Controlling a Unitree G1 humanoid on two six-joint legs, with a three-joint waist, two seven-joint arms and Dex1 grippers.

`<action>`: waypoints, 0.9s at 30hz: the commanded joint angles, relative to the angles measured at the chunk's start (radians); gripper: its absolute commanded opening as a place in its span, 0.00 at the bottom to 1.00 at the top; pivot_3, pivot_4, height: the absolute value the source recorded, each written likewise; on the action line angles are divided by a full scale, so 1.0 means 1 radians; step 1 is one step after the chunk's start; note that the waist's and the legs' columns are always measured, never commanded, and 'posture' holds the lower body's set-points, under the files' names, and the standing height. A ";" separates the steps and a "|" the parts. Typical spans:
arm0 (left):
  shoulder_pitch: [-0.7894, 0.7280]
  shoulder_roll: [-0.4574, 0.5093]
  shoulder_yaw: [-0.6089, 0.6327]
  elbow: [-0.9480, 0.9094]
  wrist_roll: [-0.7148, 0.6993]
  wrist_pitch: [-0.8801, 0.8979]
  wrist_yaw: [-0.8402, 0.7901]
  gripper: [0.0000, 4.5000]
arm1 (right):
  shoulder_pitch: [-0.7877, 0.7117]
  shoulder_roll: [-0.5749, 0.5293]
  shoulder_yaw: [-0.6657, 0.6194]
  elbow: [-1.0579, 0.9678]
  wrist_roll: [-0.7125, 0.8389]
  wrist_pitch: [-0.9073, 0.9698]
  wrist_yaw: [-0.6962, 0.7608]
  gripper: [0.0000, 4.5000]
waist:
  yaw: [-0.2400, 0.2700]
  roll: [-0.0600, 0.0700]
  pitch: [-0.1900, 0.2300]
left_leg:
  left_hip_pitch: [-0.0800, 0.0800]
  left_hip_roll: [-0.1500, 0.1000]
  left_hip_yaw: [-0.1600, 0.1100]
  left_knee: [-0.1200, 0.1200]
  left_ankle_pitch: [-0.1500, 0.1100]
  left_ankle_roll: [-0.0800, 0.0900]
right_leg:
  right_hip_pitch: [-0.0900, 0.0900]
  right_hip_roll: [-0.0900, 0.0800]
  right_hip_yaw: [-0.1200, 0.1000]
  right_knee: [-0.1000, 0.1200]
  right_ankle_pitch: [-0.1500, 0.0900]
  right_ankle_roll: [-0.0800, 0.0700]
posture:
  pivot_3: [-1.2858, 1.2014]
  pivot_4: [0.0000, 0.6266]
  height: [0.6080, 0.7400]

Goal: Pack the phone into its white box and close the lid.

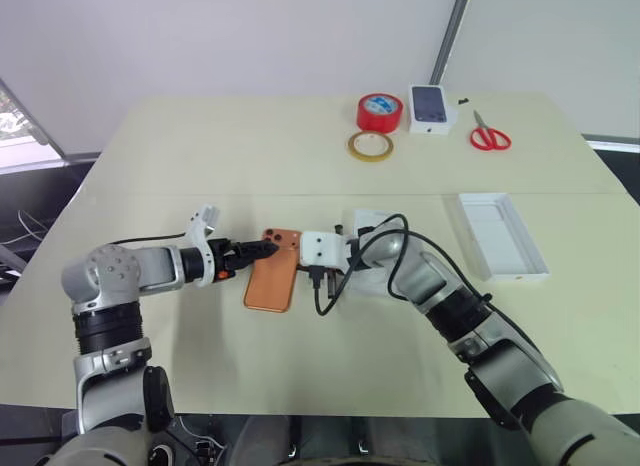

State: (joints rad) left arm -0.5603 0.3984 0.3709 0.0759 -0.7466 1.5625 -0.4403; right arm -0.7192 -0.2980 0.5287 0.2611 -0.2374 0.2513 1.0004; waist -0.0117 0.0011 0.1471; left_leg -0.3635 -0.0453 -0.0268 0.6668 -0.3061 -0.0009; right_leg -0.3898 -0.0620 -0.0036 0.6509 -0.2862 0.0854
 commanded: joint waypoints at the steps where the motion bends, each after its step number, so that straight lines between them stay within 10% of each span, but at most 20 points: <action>1: -0.020 -0.051 -0.099 -0.039 -0.073 0.052 -0.045 1.00 | 0.001 0.033 0.019 0.018 -0.016 -0.008 -0.030 0.02 | 0.000 0.000 0.000 | 0.000 0.000 0.000 0.000 0.000 0.000 | 0.000 0.000 0.000 0.000 0.000 0.000 | 0.52 0.24 1.00; 27: 0.008 -0.075 0.105 -0.025 -0.093 0.051 -0.040 1.00 | 0.011 0.027 0.008 0.024 -0.034 -0.028 -0.049 0.02 | -0.008 -0.005 0.004 | -0.011 0.000 -0.001 -0.002 0.006 -0.011 | -0.010 0.001 0.000 0.001 0.000 0.000 | 0.52 0.24 1.00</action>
State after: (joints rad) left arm -0.5498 0.3217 0.4471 0.0674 -0.8020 1.6057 -0.4582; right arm -0.7191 -0.2682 0.5228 0.2800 -0.2604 0.2182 0.9500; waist -0.0198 -0.0036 0.1509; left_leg -0.3748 -0.0450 -0.0277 0.6644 -0.2996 -0.0115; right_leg -0.3998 -0.0612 -0.0036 0.6520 -0.2860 0.0850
